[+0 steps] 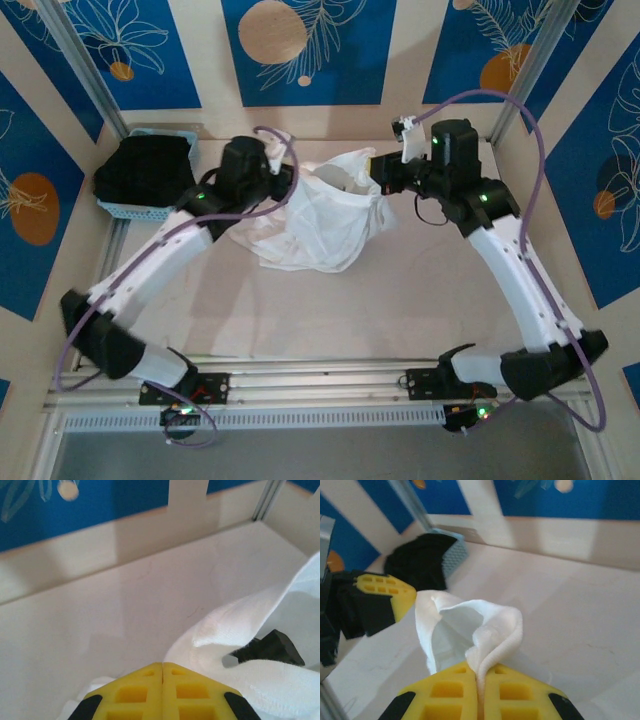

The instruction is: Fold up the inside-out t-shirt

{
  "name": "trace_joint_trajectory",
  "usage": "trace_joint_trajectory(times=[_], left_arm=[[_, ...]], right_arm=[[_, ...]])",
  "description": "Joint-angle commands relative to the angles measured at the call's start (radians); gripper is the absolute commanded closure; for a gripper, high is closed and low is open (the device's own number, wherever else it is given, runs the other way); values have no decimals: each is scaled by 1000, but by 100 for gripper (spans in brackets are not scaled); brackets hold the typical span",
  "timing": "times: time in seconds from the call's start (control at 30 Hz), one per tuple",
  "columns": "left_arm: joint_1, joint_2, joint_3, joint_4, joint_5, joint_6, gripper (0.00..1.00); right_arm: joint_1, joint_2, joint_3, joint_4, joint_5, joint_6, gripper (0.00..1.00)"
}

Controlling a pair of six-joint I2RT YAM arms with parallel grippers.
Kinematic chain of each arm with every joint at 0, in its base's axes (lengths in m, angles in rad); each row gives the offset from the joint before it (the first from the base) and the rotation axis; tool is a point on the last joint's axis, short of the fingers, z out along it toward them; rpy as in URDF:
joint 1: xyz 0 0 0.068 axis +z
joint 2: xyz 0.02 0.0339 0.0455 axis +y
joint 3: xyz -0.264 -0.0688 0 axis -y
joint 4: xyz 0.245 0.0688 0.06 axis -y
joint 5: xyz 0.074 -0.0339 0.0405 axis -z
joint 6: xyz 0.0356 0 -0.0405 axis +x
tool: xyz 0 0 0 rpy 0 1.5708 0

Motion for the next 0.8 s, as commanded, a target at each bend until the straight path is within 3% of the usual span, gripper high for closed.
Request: trace_joint_trajectory(times=[0.0,0.07,0.17,0.2,0.33,0.6,0.77], left_arm=[[38,189,70,74,0,-54,100],[69,312,144,72,38,-72,96],[105,403,191,49,133,-82,62],[117,407,171,50,152,-87,56],[173,394,34,85,298,-100,41],[172,506,-2,52,478,-26,40],[159,566,41,28,542,-15,58]], right_arm=[[-71,150,-9,84,51,43,92],[-110,270,31,93,44,45,92],[-151,435,102,60,31,39,90],[-163,475,116,48,31,35,90],[-216,598,156,15,25,18,88],[-260,658,148,7,-1,7,82],[-280,617,118,-49,68,7,56]])
